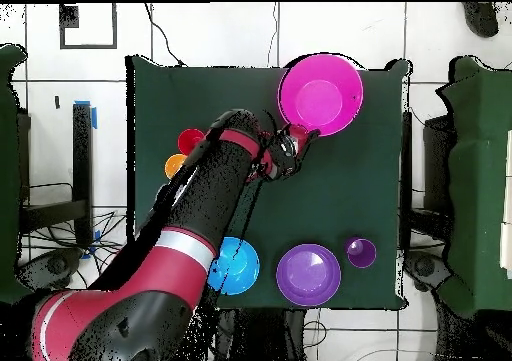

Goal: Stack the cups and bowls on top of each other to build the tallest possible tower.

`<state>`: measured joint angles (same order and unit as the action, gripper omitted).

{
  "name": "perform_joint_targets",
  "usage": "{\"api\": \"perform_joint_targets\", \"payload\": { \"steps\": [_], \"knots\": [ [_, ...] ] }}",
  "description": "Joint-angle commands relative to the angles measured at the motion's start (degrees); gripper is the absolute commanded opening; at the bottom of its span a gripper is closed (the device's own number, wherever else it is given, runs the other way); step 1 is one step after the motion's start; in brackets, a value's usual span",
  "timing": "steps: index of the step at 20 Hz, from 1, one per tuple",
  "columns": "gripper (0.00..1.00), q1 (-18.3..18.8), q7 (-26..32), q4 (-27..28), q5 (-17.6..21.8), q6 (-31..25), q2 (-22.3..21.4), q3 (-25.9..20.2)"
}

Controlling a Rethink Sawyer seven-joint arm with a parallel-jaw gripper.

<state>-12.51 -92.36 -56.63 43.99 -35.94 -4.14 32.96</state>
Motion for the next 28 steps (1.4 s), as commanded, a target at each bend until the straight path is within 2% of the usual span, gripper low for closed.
{"api": "perform_joint_targets", "payload": {
  "steps": [1,10,21,28],
  "knots": [
    [0.0,1.57,-5.61,-2.18,0.4,5.67,-0.87,-4.58],
    [0.0,1.41,-4.56,-3.55,0.81,6.62,-1.55,-4.49],
    [0.0,0.77,-6.6,-4.6,1.22,8.21,-1.41,-2.77],
    [0.0,1.37,-5.19,-7.08,0.86,9.36,-4.15,-3.02]
  ]
}}
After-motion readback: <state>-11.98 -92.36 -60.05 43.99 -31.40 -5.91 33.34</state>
